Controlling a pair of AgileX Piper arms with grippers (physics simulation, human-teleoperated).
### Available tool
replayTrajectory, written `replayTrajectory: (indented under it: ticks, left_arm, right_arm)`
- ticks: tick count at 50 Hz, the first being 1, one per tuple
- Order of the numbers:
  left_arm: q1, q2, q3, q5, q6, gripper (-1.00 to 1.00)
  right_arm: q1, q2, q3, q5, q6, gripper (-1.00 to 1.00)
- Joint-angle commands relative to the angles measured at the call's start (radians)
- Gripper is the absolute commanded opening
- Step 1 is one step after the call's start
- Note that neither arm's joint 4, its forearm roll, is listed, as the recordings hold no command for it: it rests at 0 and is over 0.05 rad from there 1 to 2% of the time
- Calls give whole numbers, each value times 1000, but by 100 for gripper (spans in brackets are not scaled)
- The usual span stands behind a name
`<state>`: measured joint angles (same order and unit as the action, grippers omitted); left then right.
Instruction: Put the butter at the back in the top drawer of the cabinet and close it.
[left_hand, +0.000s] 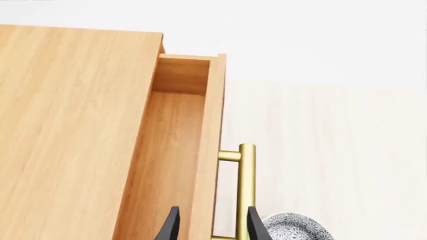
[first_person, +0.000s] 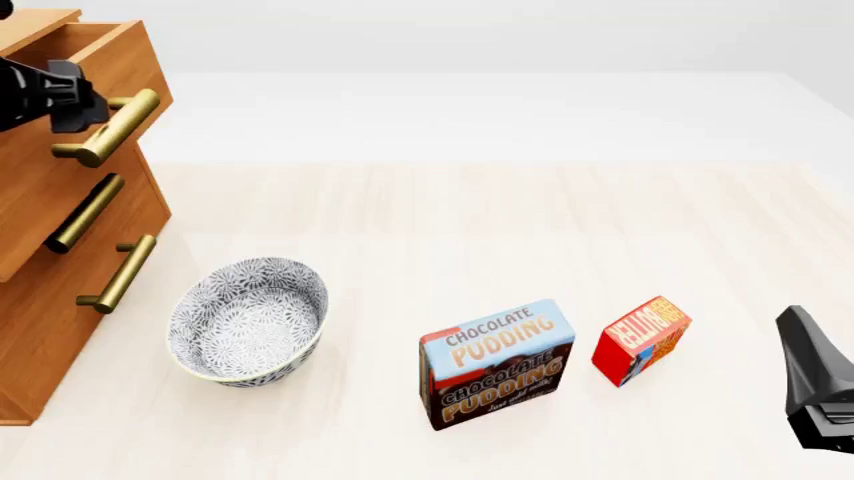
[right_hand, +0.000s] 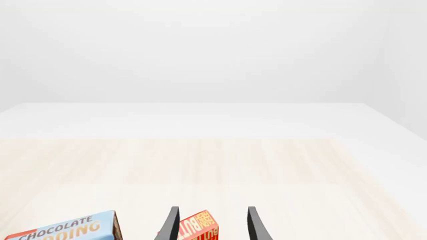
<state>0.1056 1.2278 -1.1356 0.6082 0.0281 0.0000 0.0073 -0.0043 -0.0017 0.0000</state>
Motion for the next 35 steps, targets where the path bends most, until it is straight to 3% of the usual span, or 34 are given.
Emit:
replayTrajectory:
  ticks: [1, 35]
  left_arm:
    - [-8, 3, 1, -4, 4, 100]
    - [-37, 14, 7, -14, 5, 100]
  right_arm:
    - [0, 0, 0, 0, 0, 100]
    - [0, 0, 0, 0, 0, 100]
